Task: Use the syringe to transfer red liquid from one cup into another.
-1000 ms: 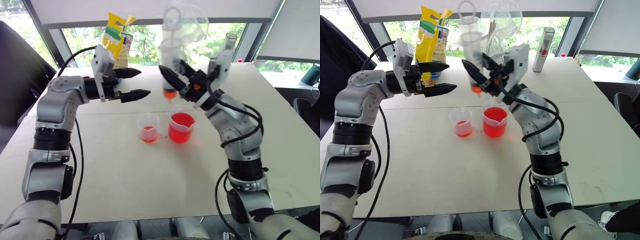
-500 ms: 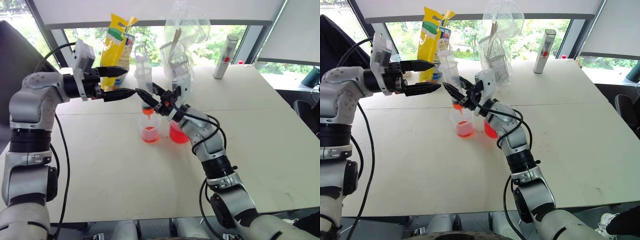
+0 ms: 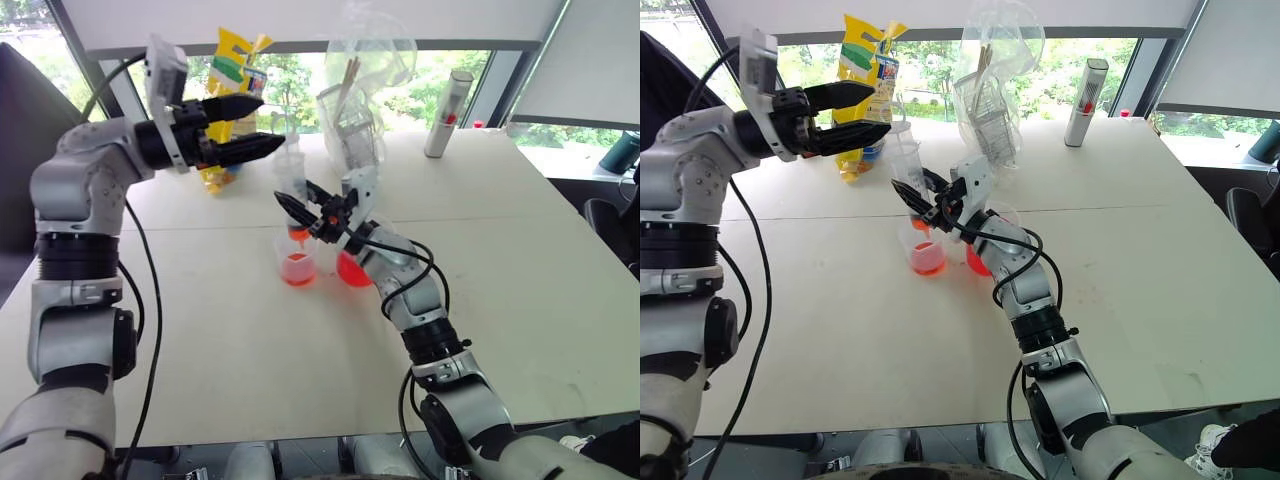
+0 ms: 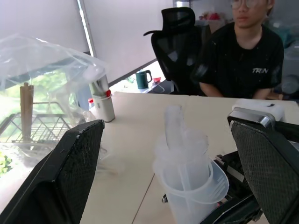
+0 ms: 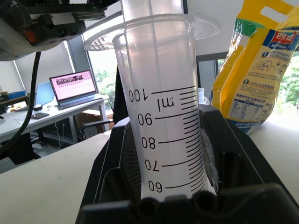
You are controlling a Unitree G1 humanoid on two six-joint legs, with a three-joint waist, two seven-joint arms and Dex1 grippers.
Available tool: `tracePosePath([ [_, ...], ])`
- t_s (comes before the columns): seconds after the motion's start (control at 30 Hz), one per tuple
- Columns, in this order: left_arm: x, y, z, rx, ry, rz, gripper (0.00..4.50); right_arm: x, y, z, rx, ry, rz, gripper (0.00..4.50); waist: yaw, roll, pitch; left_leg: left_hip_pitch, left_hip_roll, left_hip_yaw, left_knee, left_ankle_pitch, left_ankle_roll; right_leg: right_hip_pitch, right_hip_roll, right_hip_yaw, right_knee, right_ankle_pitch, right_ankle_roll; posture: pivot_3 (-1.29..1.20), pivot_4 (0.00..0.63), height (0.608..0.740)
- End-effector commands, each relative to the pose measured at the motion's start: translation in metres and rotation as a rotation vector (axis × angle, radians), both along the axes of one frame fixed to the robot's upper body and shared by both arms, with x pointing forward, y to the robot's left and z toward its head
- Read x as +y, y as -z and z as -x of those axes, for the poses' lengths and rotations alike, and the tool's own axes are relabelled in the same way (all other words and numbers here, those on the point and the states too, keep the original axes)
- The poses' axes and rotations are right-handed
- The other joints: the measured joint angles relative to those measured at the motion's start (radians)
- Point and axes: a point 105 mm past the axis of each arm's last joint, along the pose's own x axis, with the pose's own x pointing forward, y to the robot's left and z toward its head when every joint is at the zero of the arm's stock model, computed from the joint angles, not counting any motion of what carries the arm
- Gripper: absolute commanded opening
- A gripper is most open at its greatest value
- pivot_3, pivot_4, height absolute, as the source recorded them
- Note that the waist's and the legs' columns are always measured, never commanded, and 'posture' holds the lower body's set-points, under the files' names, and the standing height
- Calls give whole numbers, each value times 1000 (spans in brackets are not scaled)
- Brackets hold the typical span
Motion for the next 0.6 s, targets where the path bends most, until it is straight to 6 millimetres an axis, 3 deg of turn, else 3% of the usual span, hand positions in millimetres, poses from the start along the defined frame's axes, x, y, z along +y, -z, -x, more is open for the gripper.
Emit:
tracePosePath([
  [0.03, -5, -19, 2, -69, 7, 16, 4435, 3, -13, 5, -60, -5, -21, 1357, 0, 0, 0, 0, 0, 0, 0, 0, 0, 0, 0, 0, 0, 0, 0, 0, 0, 739],
  [0.1, -8, -19, 0, -68, 7, 18, 4219, 4, -12, 5, -61, -5, -17, 1357, -1, 0, 0, 0, 0, 0, 0, 0, 0, 0, 0, 0, 0, 0, 0, 0, 0, 739],
  [0.17, -10, -18, -1, -66, 9, 23, 3569, 4, -12, 5, -63, -6, -15, 1357, 0, 0, 0, 0, 0, 0, 0, 0, 0, 0, 0, 0, 0, 0, 0, 0, 0, 739],
  [0.4, -13, -14, 2, -60, 30, 7, 105, 5, -13, 5, -66, -4, -13, 1357, -1, 0, 0, 0, 0, 0, 0, 0, -1, 0, 0, 0, 0, 0, 0, 0, 0, 739],
  [0.6, -16, -1, 6, -45, 59, -57, 39, 6, -19, 4, -78, -4, -24, 1357, -2, 0, 0, 0, 0, 0, 0, 0, -1, 0, 0, 0, 0, 0, 0, 0, 0, 739],
])
